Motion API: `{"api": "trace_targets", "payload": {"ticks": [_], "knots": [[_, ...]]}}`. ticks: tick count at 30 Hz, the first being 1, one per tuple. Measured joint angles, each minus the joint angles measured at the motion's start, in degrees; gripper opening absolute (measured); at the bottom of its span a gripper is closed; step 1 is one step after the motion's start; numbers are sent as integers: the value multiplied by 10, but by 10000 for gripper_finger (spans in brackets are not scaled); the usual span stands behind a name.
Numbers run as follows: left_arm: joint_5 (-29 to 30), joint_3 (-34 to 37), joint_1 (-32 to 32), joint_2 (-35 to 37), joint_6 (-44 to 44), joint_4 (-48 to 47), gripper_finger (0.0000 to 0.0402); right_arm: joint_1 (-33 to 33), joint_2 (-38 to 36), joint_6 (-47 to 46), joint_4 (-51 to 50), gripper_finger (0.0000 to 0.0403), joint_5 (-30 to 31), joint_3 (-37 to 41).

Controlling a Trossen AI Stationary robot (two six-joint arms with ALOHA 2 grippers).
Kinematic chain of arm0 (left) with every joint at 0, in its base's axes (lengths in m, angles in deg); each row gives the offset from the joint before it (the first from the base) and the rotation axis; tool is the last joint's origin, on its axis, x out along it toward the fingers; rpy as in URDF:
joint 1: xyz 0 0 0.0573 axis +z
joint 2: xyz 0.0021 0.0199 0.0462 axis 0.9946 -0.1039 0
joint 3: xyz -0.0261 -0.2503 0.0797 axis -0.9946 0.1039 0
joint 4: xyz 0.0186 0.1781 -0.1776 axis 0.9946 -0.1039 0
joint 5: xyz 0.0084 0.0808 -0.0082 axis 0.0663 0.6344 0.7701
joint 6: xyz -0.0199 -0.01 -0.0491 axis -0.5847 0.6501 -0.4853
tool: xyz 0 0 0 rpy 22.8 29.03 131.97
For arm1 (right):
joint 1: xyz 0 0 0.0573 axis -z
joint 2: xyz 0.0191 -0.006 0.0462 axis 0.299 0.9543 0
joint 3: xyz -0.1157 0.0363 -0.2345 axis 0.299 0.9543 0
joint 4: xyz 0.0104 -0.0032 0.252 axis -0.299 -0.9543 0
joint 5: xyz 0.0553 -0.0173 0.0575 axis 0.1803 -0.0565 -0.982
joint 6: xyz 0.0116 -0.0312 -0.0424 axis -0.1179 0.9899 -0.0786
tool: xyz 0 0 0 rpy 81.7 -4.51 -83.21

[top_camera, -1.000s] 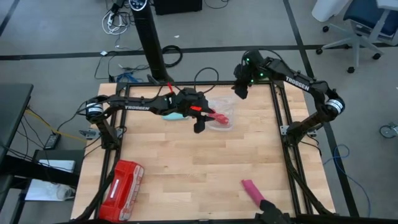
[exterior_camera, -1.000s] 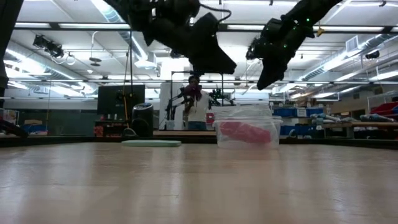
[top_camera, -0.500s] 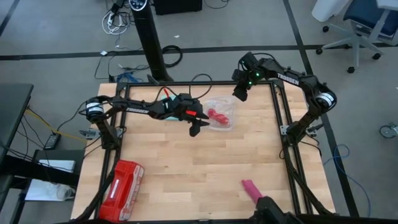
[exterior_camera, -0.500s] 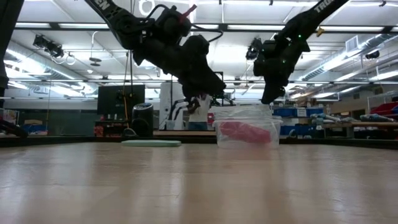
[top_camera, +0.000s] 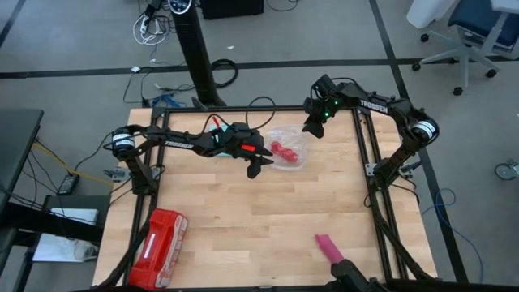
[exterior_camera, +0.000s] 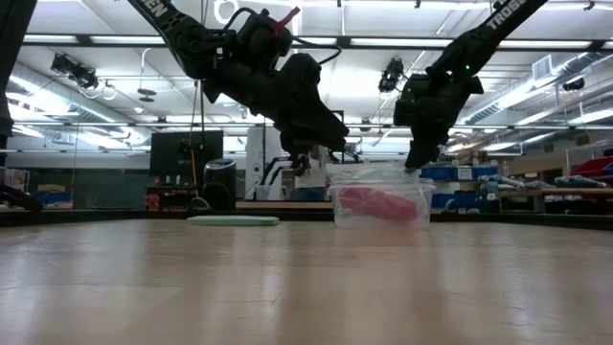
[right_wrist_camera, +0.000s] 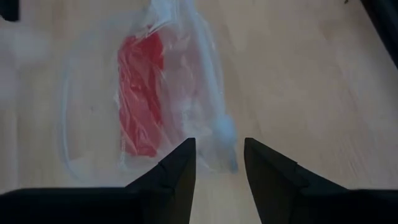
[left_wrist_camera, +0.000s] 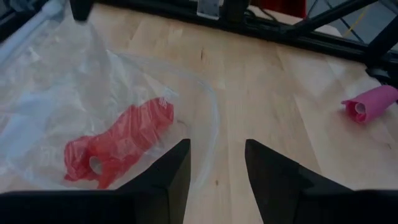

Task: Roll bandage
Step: Open the transparent zip bag

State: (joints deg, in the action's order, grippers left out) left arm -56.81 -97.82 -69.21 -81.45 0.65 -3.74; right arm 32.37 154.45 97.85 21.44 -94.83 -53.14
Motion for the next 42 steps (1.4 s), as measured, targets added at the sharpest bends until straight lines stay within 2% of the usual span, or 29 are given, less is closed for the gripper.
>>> {"api": "trace_targets", "payload": {"ticks": [6, 13, 19, 23, 25, 28, 34, 42], "knots": [[4, 0, 0, 0, -2, 7, 156, -23, 0, 10, 47, 97, 16, 10], [6, 0, 0, 0, -15, 4, 156, -30, 0, 12, 23, 16, 28, 10], [6, -17, 2, 0, -15, -1, 156, -33, -6, 10, -9, 35, 44, 10], [7, -49, 2, 0, -9, -13, 156, -56, -26, 9, -7, 20, 67, 9], [24, -73, 2, 1, 14, -46, 156, -68, -40, 7, -8, 15, 68, 6], [79, -126, 2, 1, 57, -139, 156, -92, -65, -6, -8, 15, 83, 1], [164, -242, 2, 1, 133, -303, 156, -148, -117, -21, -9, 27, 159, -19], [179, -318, 9, 1, 137, -402, 168, -233, -165, -64, -24, 20, 190, -78]]}}
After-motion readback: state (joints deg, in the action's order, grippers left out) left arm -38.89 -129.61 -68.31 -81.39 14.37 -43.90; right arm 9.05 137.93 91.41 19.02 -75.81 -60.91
